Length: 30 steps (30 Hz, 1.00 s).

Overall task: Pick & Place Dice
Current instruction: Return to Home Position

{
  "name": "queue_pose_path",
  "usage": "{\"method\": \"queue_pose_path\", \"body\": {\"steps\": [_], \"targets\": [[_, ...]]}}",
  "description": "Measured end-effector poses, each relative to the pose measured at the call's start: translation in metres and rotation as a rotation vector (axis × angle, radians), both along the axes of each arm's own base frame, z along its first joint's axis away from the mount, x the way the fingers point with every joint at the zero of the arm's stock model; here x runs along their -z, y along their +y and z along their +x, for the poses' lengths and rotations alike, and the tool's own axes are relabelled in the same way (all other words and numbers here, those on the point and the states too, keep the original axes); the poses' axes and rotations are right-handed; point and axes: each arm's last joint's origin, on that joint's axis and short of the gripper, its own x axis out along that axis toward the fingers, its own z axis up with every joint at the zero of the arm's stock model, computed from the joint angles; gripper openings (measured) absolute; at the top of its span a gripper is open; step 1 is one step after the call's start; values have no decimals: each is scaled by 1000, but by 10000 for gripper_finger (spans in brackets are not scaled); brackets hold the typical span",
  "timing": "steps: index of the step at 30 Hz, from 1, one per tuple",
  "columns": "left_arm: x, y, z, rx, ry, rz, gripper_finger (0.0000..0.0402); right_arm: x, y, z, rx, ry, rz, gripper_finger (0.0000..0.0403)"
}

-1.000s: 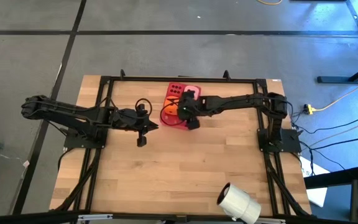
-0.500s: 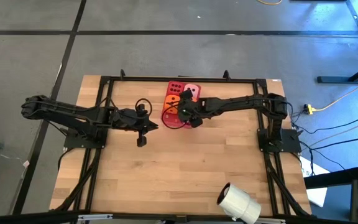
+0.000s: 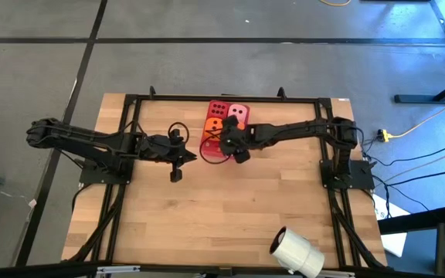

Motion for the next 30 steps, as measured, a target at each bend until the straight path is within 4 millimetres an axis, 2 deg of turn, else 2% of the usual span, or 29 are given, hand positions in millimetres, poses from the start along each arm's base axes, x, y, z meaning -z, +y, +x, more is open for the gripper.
{"method": "queue_pose_path", "body": {"steps": [4, 10, 14, 19, 23, 26, 30], "targets": [[0, 0, 0, 0, 0, 1, 31, -1, 12, 1, 24, 14, -115, 274], [0, 0, 0, 0, 0, 1, 31, -1, 54, 3, -33, -22, -78, 262], [0, 0, 0, -2, 0, 3, 31, -9, 89, 1, -129, -47, -111, 227], [0, 0, 0, -3, -3, 2, 31, -35, 114, -14, -173, -95, -92, 158], [0, 0, 0, -3, -5, 2, 31, -71, 124, -35, -165, -178, 27, 108], [-1, 0, 0, -3, -7, 2, 31, -98, 124, -53, -165, -236, 243, 78], [-1, 0, 0, -3, -10, 3, 31, -114, 119, -79, -273, -253, 495, 41]]}}
